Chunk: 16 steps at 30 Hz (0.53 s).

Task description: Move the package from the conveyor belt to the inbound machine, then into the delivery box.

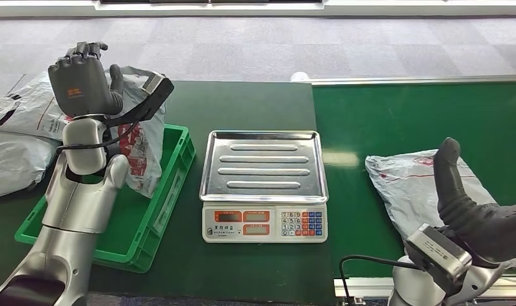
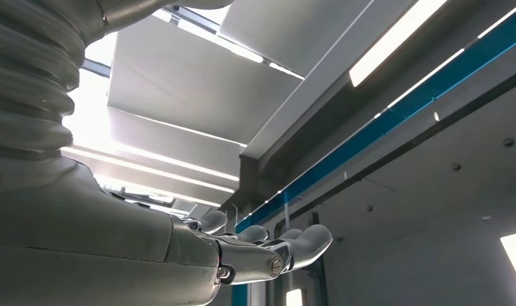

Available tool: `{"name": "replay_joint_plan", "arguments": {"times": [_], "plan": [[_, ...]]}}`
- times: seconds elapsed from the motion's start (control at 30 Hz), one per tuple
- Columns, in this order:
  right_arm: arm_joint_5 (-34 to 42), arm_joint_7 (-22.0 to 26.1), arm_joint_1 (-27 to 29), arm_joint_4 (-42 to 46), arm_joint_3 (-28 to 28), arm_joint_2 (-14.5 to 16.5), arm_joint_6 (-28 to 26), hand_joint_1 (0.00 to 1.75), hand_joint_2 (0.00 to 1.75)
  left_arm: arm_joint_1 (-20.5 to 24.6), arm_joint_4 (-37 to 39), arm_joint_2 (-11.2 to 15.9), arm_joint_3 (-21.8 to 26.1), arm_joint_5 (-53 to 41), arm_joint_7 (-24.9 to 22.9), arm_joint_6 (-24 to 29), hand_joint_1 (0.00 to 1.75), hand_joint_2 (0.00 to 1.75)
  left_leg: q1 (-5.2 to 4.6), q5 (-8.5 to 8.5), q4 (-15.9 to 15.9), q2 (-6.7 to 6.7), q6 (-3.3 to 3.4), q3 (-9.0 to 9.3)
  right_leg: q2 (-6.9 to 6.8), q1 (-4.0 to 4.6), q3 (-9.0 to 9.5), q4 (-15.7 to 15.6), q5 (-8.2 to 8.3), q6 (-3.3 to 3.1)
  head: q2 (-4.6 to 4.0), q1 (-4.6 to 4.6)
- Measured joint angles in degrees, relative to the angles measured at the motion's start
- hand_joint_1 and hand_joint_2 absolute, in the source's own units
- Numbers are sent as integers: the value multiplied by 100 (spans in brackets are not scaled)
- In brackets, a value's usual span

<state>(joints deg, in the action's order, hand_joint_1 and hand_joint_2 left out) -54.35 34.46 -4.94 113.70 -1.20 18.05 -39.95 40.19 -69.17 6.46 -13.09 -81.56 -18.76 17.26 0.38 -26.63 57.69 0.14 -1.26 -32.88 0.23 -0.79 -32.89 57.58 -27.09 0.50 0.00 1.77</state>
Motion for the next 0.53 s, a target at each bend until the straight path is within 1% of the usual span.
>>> {"name": "replay_joint_plan", "arguments": {"times": [0.1,0.2,0.27,0.37,0.53], "plan": [[-47,-15,1,0,0,0,0,0,175,143,281,48,-138,-1,-187,-94,0,0,0,0,0,0,0,0,0,-1,2,0,0,0,0,0],[-63,-25,1,0,0,0,0,0,175,193,395,66,-196,-1,-260,-97,0,0,0,0,0,0,0,0,0,-1,1,0,1,0,0,1],[-99,-31,2,0,-1,0,0,0,175,295,659,92,-322,-1,-349,-72,0,0,0,0,0,0,1,1,1,-1,1,0,3,0,0,0],[-136,-34,14,0,-3,0,0,0,175,405,1051,127,-479,-1,-421,25,0,0,0,1,1,1,1,1,1,-1,1,0,4,0,0,-1],[-136,-34,43,0,-4,-1,0,0,175,405,1257,161,-527,-1,-415,328,0,0,0,1,0,1,1,1,1,1,1,1,3,-1,0,0]]}}
